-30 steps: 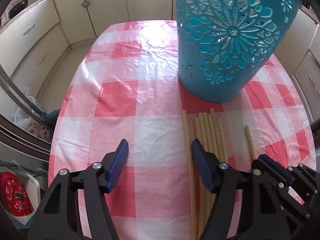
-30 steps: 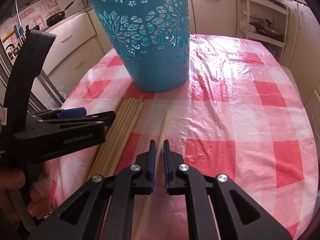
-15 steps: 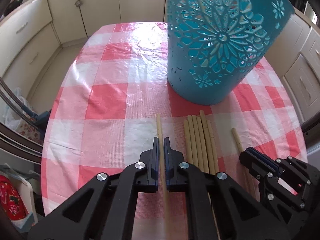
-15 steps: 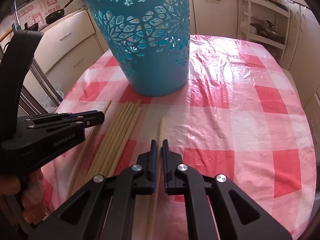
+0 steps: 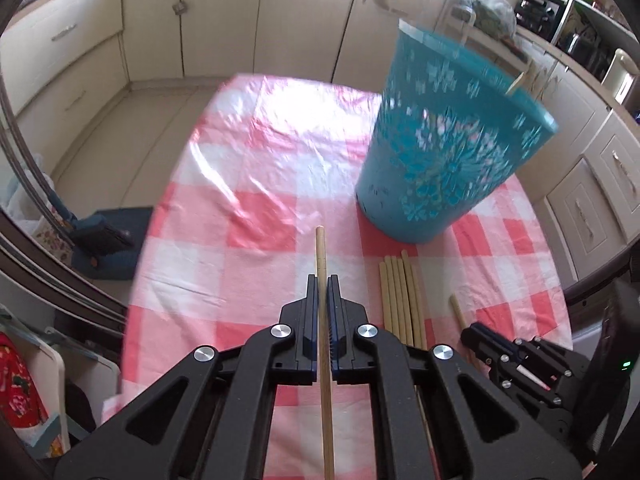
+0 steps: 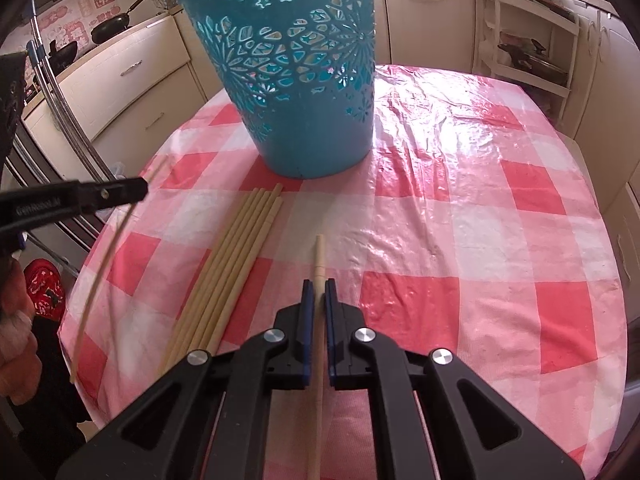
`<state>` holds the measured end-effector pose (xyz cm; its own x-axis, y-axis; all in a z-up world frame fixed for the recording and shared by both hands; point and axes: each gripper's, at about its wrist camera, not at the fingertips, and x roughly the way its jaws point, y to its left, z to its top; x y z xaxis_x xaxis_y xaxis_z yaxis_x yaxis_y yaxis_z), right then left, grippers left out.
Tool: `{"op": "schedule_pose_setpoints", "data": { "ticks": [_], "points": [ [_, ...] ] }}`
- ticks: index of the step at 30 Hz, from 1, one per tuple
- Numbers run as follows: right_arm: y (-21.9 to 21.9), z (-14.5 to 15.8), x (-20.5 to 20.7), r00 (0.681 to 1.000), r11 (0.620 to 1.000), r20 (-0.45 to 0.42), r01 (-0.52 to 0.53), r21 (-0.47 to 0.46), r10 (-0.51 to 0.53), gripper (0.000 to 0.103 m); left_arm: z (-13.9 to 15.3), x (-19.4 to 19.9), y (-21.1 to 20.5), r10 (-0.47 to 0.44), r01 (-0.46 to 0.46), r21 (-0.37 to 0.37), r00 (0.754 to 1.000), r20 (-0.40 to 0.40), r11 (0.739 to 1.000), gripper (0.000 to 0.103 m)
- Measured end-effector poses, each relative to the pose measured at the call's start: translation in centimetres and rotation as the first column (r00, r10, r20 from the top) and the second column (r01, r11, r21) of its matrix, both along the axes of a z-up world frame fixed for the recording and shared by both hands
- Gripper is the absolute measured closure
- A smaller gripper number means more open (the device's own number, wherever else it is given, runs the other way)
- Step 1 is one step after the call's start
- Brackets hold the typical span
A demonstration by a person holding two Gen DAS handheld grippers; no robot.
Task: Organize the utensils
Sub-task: 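Lift the chopstick with the left tool and drop it into the basket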
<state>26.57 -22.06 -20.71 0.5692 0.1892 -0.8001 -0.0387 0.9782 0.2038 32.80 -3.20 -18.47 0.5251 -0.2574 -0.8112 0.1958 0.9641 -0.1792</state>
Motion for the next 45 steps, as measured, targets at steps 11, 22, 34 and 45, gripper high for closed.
{"op": "schedule_pose_setpoints", "data": {
  "ticks": [11, 22, 34, 45],
  "points": [
    [-1.1, -0.3, -0.9, 1.000, 0.996, 0.018, 0.018, 0.086, -0.019, 0.097, 12.0, -1.3, 4.0, 0.032, 0.013, -0.212, 0.978, 0.207, 0.977, 0.099],
    [-1.8, -0.4, -0.9, 1.000, 0.989, 0.011, 0.024, 0.145, -0.026, 0.097, 18.4, 3.0, -3.2, 0.031, 0.060, -0.239, 0.932, 0.362, 0.969, 0.099],
    [-1.2, -0.5, -0.5, 0.999, 0.994, 0.037, 0.000, 0.111, -0.004, 0.097, 16.2, 10.8, -8.3, 0.166, -0.064, -0.241, 0.887, 0.431, 0.968, 0.099],
    [-1.4, -0.6, -0.3, 0.999, 0.991, 0.035, 0.005, 0.137, -0.010, 0.097, 11.5, 11.0, -9.4, 0.125, -0.073, -0.141, 0.905, 0.406, 0.987, 0.099]
  ]
}}
